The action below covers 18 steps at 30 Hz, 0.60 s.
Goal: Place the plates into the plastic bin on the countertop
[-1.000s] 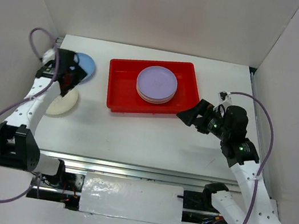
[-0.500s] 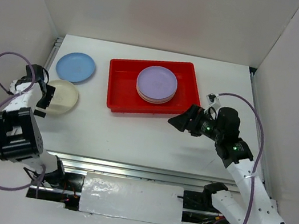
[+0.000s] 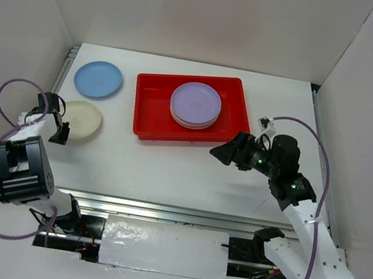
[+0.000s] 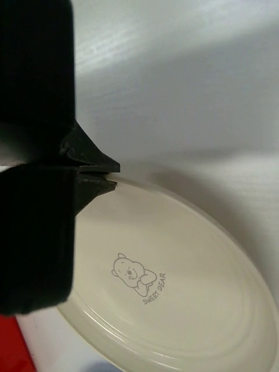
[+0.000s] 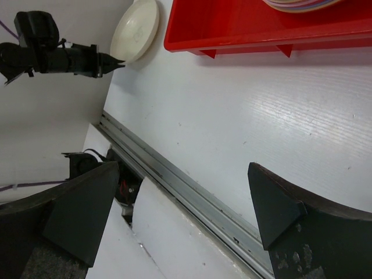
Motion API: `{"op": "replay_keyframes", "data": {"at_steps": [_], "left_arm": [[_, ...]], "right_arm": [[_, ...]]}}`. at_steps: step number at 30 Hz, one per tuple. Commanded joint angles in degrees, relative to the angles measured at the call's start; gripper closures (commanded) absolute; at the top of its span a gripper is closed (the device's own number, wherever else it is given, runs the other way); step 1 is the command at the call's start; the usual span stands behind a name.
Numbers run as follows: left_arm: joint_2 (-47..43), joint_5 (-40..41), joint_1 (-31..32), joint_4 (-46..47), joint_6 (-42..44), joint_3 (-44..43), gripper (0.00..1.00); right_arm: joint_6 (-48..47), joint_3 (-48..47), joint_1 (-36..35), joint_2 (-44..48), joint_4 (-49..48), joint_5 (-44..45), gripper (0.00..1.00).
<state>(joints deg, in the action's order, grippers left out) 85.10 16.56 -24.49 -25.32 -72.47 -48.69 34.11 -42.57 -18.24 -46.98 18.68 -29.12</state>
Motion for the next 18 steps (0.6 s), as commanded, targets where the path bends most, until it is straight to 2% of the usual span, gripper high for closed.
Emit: {"op": "replay_keyframes", "data": {"at_steps": [1,3,5,6,7,9,10,11,12,13,14,15,16,18], "left_arm": [[-7.54,2.42,0.32,-8.32,0.65,3.86,1.00],[-12.13,4.53,0.84,-13.67,1.10,3.77,1.00],[-23.69,6.37,2.25,-18.16,1.80,3.25,1.00],[-23.75,6.73,2.60,-18.18,2.15,3.16,1.00],[-30.10,6.65,3.13,-20.19,3.11,2.64,1.00],[-38.67,2.72,3.74,-17.75,6.35,2.63,1.00],[-40.43,-1.48,4.10,-9.13,11.51,3.85,1.00],[-41.32,-6.14,4.36,-5.30,13.04,4.04,1.00],[-40.29,-13.93,5.06,-2.39,13.49,3.86,1.00],[-38.45,-17.23,7.59,2.77,14.45,2.21,1.00],[-35.47,-18.30,9.70,3.26,14.72,-0.07,1.00],[-28.57,-18.49,12.60,3.70,15.33,-2.44,1.00],[-24.67,-17.88,18.98,2.83,18.21,-9.25,1.00],[-12.06,-17.08,26.03,1.68,22.43,-17.02,1.00]], "right_arm": [[-0.27,-1.20,-0.31,1.63,-1.36,0.12,0.00],[-0.01,-1.38,-0.31,1.98,-1.54,0.12,0.00],[0.17,-1.47,-0.31,1.81,-1.54,0.38,0.00],[0.08,-1.55,-0.31,1.81,-1.54,0.30,0.00],[0.17,-1.64,-0.31,1.54,-1.80,0.38,0.00],[0.52,-1.82,-0.04,1.19,-1.89,0.39,0.00],[0.70,-1.99,-0.13,1.02,-2.24,0.47,0.00],[1.13,-2.08,0.04,1.01,-2.50,0.47,0.00],[1.31,-2.17,0.05,0.84,-2.59,0.65,0.00],[1.66,-2.52,0.22,0.75,-2.59,1.78,0.00],[2.19,-2.70,0.22,0.66,-2.42,2.49,0.00],[2.45,-2.87,0.66,0.75,-2.07,3.45,0.00],[2.72,-3.31,0.66,0.66,-1.28,4.42,0.00],[2.98,-3.66,1.45,0.84,-0.40,6.97,0.00]]}}
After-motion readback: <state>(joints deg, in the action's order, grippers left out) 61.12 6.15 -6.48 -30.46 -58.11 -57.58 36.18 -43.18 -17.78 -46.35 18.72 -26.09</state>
